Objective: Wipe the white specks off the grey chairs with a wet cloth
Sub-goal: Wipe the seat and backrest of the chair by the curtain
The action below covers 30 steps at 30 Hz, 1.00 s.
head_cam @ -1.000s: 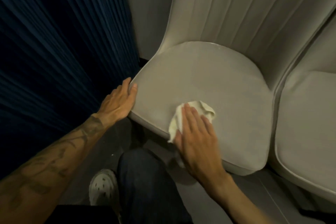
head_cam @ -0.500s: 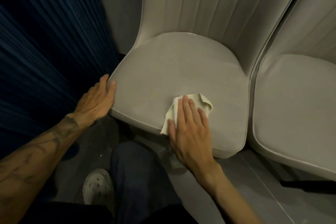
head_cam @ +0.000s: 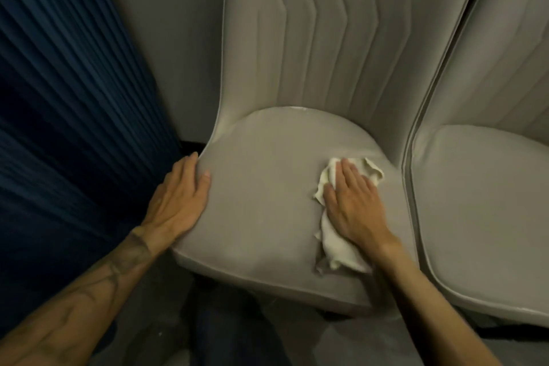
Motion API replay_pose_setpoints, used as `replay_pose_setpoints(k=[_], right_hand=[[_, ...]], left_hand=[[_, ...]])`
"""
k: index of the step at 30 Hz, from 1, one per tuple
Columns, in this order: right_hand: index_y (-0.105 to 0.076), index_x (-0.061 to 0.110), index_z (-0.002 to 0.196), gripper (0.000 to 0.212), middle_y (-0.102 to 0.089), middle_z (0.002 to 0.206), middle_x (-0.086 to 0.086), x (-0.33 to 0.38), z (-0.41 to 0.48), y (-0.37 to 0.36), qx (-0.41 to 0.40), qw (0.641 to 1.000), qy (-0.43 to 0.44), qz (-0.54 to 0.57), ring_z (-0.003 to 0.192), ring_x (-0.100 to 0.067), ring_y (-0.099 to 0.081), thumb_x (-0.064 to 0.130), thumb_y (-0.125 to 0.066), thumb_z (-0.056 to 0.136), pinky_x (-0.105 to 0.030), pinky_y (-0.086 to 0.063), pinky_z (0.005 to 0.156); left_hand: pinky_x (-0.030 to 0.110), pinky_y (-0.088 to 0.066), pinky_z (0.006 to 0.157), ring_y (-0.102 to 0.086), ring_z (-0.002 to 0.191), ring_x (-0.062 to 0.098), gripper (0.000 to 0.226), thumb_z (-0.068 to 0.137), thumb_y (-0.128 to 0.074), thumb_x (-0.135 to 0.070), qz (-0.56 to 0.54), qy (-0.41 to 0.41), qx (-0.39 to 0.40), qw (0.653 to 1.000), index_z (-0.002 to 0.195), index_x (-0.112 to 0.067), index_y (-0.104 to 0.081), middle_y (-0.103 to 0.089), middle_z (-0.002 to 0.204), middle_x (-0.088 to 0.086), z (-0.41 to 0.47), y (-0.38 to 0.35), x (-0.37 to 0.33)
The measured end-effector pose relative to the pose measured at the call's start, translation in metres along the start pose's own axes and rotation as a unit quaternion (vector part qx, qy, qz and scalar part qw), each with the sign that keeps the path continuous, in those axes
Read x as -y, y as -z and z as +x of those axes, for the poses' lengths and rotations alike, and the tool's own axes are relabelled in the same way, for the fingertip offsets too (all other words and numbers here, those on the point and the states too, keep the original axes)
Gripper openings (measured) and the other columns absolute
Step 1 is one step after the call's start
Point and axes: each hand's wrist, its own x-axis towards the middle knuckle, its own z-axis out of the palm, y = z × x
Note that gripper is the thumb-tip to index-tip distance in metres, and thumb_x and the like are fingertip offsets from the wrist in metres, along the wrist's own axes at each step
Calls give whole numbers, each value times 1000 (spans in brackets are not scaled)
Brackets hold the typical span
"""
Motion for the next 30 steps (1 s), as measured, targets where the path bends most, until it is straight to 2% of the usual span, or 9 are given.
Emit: replay_pose_setpoints(k=[9, 12, 16, 19, 21, 24, 26, 28, 30], right_hand=[[-38, -1, 153, 56, -40, 157, -22, 46, 149, 13, -26, 981, -184, 62, 145, -38, -38, 32, -35, 108, -49, -31, 119], [-52, 3, 141, 48, -48, 147, -20, 109, 179, 3, -26, 994, -90, 48, 136, -38, -44, 31, -36, 106, -47, -36, 109], [-39, 8, 153, 54, -43, 155, -13, 95, 177, 3, -22, 999, -28, 5, 145, -30, -37, 34, -32, 107, -44, -33, 115], [-37, 7, 155, 55, -45, 154, -14, 35, 163, 10, -25, 990, -140, -4, 143, -32, -40, 33, -34, 107, -45, -35, 115], [-43, 6, 150, 50, -50, 148, -15, 45, 165, 11, -40, 980, -197, -8, 139, -34, -44, 31, -35, 108, -45, -36, 113], [-58, 6, 136, 45, -49, 143, -19, 133, 193, -1, -30, 992, -124, 5, 134, -38, -42, 30, -35, 105, -45, -35, 106], [-56, 3, 137, 47, -49, 145, -21, 171, 195, -7, -33, 998, -42, 27, 138, -40, -40, 29, -37, 103, -48, -33, 112], [-53, 1, 142, 49, -47, 149, -21, 158, 187, 0, -34, 999, 13, 12, 142, -40, -39, 26, -39, 103, -52, -33, 114], [-52, 3, 145, 50, -44, 153, -19, 112, 177, 3, -23, 1000, 1, -10, 144, -37, -38, 26, -40, 103, -48, -33, 116]], left_hand=[[46, -28, 125, -26, 154, 30, 64, 108, -32, -51, 59, -104, -8, 993, 164, -21, -25, -9, 174, 1, 61, -13, -25], [47, -32, 121, -30, 152, 30, 71, 104, -23, -57, 75, -114, -28, 990, 161, -17, -33, -16, 174, 3, 59, -17, -25], [49, -39, 116, -37, 148, 32, 82, 95, -12, -58, 81, -126, -29, 988, 157, -12, -41, -22, 172, 6, 59, -13, -27], [51, -38, 115, -39, 146, 34, 78, 96, -15, -55, 78, -119, -30, 989, 156, -13, -43, -24, 172, 6, 59, -14, -29], [52, -42, 110, -46, 140, 37, 73, 98, -21, -51, 76, -116, -39, 990, 152, -10, -49, -31, 169, 10, 58, -13, -30], [52, -51, 99, -57, 127, 41, 60, 100, -35, -39, 85, -137, -72, 984, 143, -4, -57, -43, 161, 17, 60, -18, -27], [52, -52, 96, -58, 126, 41, 60, 97, -38, -38, 62, -137, -85, 985, 142, -3, -58, -46, 159, 16, 62, -21, -25], [53, -52, 97, -57, 127, 40, 62, 95, -39, -39, 62, -136, -88, 985, 142, -3, -58, -46, 159, 15, 63, -23, -23], [51, -52, 96, -56, 127, 39, 61, 95, -40, -40, 76, -138, -88, 984, 141, -4, -58, -45, 160, 14, 64, -24, -24]])
